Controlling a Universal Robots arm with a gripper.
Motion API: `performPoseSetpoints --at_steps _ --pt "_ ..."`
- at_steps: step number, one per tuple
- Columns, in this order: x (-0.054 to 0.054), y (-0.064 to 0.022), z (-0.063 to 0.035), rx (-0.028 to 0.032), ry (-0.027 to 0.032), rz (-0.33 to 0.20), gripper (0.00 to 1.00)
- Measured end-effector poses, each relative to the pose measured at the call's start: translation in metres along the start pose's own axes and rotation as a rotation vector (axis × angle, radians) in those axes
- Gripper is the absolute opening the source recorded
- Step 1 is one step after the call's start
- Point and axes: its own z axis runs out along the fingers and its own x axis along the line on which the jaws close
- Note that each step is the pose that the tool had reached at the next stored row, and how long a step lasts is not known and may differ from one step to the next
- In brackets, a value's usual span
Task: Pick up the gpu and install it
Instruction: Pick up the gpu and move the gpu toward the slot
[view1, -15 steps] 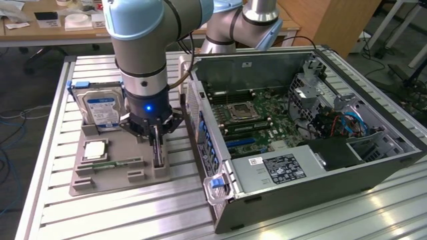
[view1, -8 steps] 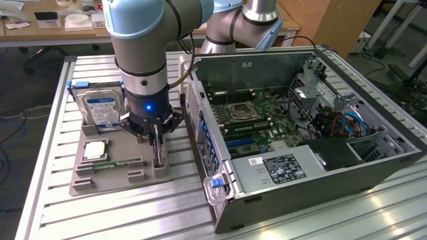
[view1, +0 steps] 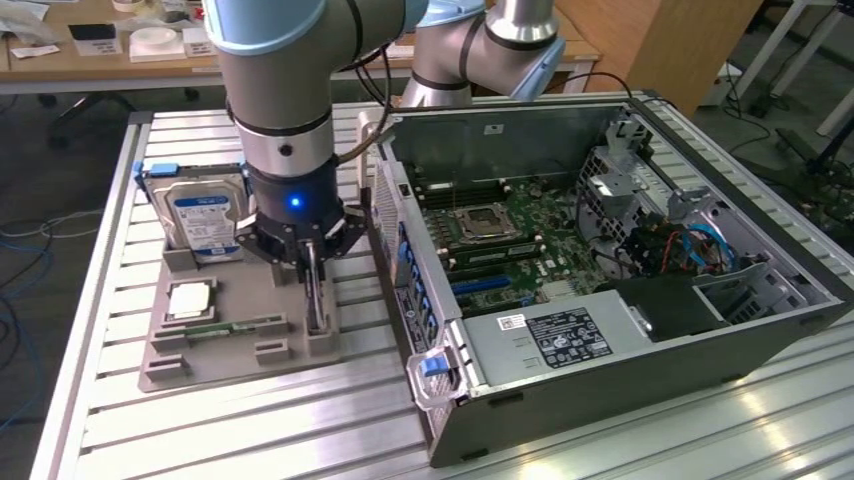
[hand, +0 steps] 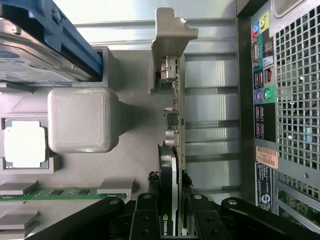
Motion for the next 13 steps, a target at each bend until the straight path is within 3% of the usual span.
performPoseSetpoints --at_steps 13 --pt "-0.001 0.0014 -0.0331 0.0000 -0.0001 0.000 0.27"
